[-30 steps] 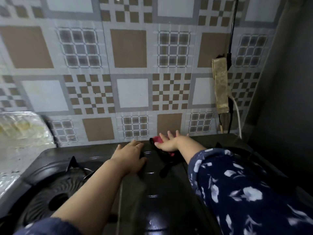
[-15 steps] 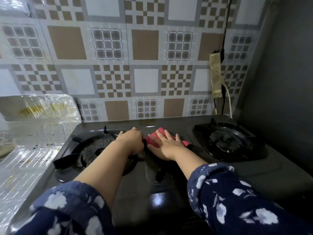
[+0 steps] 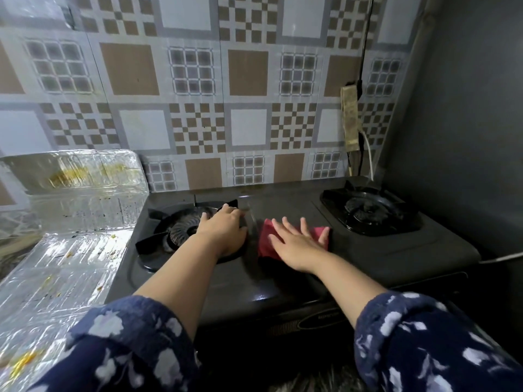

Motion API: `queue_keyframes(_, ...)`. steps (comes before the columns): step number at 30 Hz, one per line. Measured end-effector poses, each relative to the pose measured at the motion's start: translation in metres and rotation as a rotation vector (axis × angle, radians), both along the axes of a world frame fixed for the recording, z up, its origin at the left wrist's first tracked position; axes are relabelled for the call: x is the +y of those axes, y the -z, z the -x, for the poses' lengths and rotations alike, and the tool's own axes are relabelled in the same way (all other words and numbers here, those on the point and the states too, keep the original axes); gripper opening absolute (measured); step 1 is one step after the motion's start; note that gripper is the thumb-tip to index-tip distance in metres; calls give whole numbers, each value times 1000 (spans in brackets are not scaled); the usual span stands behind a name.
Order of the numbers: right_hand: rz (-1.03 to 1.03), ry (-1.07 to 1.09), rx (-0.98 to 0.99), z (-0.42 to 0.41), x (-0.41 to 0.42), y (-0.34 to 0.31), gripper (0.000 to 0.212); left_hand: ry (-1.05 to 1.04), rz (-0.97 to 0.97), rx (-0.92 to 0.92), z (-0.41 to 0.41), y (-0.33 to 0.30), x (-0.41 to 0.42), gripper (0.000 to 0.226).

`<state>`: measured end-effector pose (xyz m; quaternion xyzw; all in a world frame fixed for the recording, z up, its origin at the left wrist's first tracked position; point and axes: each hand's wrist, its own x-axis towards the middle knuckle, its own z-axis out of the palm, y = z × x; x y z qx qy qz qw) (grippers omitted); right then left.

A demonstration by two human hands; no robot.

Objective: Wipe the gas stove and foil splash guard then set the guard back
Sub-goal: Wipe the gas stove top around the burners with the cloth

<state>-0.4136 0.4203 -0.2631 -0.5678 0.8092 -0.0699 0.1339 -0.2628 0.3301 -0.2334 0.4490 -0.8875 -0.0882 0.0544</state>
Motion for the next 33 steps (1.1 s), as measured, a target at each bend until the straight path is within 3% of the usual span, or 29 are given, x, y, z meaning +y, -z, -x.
queue_keyframes(5, -27, -35, 178, -14, -10, 18, 63, -3, 15, -6, -3, 6, -5, 50)
queue_keyframes(14, -26, -201, 140, 13, -73, 15, 65, -8, 18, 49, -2, 4, -34, 67)
queue_keyframes(21, -11, -138, 115, 55, -148, 14, 79, -15, 19, -30, 7, -6, -69, 73)
queue_keyframes(28, -65, -138, 98, 72, -230, 7, 78, -104, 34, -51, 14, 4, -103, 65)
queue_keyframes(33, -55, -331, 106, 44, -260, 7, 59, -152, 82, -20, 6, 13, -115, 59)
